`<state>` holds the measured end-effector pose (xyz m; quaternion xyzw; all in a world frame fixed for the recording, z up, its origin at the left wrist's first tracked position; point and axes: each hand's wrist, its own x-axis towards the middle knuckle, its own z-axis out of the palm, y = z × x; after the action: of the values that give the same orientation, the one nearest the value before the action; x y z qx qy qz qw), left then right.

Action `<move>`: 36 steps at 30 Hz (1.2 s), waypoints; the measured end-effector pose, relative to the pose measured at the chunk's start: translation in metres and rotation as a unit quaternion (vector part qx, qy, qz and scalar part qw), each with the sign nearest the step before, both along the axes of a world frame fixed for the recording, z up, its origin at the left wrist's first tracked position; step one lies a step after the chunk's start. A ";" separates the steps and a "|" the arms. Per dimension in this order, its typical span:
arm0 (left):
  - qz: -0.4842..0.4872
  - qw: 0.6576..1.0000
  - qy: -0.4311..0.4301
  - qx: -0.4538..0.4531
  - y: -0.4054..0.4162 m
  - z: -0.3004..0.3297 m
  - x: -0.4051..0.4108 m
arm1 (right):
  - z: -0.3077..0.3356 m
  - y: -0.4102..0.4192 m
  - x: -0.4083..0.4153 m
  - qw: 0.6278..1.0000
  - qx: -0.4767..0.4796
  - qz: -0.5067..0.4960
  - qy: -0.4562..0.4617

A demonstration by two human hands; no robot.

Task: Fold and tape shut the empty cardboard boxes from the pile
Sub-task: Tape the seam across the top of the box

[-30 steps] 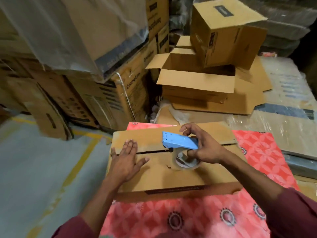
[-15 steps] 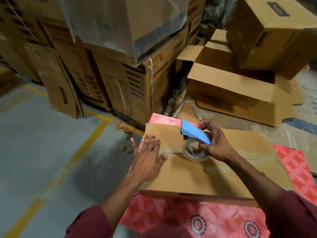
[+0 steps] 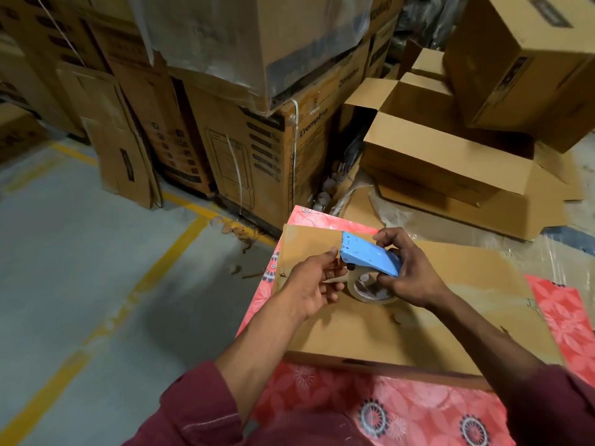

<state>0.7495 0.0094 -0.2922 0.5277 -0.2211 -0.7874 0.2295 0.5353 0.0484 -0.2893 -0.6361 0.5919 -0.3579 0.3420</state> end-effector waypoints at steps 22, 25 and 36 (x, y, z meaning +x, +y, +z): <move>0.070 0.954 -0.201 -0.209 -0.019 -0.033 0.125 | 0.071 -0.026 -0.006 0.846 0.068 0.230 0.475; 0.086 0.955 -0.210 -0.191 -0.019 -0.044 0.119 | 0.058 -0.028 0.002 0.837 0.092 0.233 0.486; 0.132 0.941 -0.255 -0.181 -0.014 -0.087 0.105 | 0.045 -0.036 0.018 0.808 0.114 0.236 0.527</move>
<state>0.8545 -0.0044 -0.3792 0.6851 -0.3393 -0.5356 0.3587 0.5535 0.0124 -0.2445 -0.8039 0.5489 0.1942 0.1210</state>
